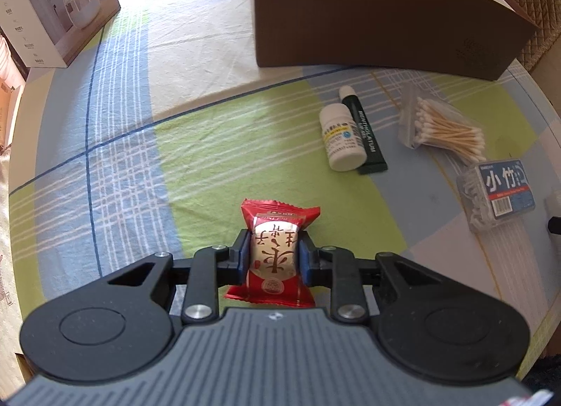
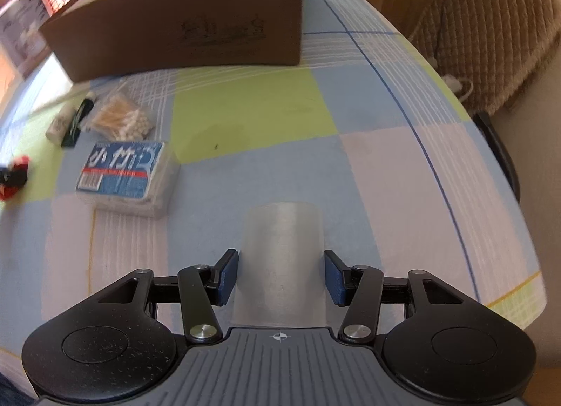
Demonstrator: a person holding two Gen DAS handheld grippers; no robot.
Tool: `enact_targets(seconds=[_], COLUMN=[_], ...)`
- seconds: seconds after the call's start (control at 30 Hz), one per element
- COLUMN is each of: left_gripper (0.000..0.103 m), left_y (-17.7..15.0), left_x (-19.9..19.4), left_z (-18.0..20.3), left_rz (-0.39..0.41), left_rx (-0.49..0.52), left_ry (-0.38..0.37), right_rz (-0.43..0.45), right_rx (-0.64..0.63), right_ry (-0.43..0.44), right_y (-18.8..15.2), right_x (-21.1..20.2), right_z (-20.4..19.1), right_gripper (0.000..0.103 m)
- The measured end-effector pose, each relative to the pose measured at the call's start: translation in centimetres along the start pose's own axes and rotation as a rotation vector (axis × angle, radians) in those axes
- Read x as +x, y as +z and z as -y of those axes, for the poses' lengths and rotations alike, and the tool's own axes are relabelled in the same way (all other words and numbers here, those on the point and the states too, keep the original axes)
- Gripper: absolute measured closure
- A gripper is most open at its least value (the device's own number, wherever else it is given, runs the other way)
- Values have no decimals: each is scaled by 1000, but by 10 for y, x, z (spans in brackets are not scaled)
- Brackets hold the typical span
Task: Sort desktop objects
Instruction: 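Carry candy and cup into brown box and open both tools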
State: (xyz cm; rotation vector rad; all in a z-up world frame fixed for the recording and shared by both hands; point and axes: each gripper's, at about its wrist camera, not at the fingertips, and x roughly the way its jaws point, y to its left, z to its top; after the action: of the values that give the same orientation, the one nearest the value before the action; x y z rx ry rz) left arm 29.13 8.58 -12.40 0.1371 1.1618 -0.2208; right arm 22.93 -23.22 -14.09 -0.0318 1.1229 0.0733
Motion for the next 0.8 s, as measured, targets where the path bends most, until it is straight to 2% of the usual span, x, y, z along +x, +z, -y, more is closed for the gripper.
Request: enact_targets(seconds=[0.27, 0.57, 0.8], left_gripper=[81, 81, 81], left_y=[-1, 23, 64], left_x=[-10, -46, -68], left_z=[21, 42, 53], left_rz=[5, 115, 217], left_rx=[1, 35, 56], left_ry=[-68, -135, -178], right_rz=[25, 112, 214], right_rx=[17, 5, -49], right_ry=[78, 168, 216], right_y=[10, 43, 93], right_x=[-13, -42, -53], right_z=[-5, -17, -26], right_gripper=[55, 55, 55])
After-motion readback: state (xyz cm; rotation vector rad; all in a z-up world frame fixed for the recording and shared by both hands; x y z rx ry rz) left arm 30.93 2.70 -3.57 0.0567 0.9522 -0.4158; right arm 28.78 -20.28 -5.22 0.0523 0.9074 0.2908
